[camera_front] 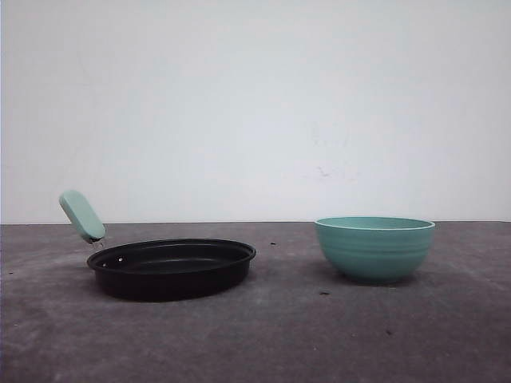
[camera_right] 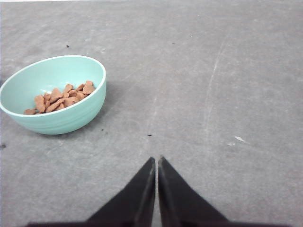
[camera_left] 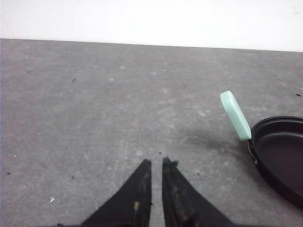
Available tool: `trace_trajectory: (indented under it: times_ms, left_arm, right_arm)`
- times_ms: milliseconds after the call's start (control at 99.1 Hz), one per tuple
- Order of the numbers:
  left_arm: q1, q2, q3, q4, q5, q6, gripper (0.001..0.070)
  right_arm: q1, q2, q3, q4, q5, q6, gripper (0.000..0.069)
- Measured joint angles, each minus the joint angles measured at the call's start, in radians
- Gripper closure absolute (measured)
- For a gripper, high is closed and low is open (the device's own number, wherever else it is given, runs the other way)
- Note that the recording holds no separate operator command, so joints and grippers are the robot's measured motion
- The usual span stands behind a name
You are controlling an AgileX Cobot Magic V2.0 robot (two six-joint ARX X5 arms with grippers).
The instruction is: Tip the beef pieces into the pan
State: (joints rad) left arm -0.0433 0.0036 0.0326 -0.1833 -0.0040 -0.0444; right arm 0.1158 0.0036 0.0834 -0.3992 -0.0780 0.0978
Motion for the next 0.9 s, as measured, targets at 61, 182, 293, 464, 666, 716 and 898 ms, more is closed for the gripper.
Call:
trace_trajectory:
  times_ms: [61, 182, 293, 464, 666, 716, 898]
  left_arm:
    - [0.0, 0.0, 0.0, 0.0, 0.0, 0.0, 0.0694]
    - [0.0, 0.0, 0.0, 0.0, 0.0, 0.0, 0.0694]
    - [0.0, 0.0, 0.0, 0.0, 0.0, 0.0, 0.0694]
    - [0.0, 0.0, 0.0, 0.0, 0.0, 0.0, 0.0694]
    - [0.0, 0.0, 0.0, 0.0, 0.0, 0.001, 0.0694]
    - [0.0, 0.0, 0.0, 0.0, -0.01, 0.011, 0.0694]
    - [0.002, 0.0, 0.0, 0.077, -0.016, 0.014, 0.0694]
  right_arm:
    - [0.0, 0.0, 0.0, 0.0, 0.0, 0.0, 0.0682]
    - [0.0, 0.0, 0.0, 0.0, 0.0, 0.0, 0.0682]
    - [0.0, 0.0, 0.0, 0.0, 0.0, 0.0, 0.0682]
    - [0.0, 0.0, 0.0, 0.0, 0.0, 0.0, 0.0682]
    - [0.0, 0.0, 0.0, 0.0, 0.0, 0.0, 0.0682]
    - [0.0, 0.0, 0.0, 0.006, 0.0, 0.0, 0.0682]
    - [0.0, 0.0, -0.001, 0.111, 0.0, 0.026, 0.0682]
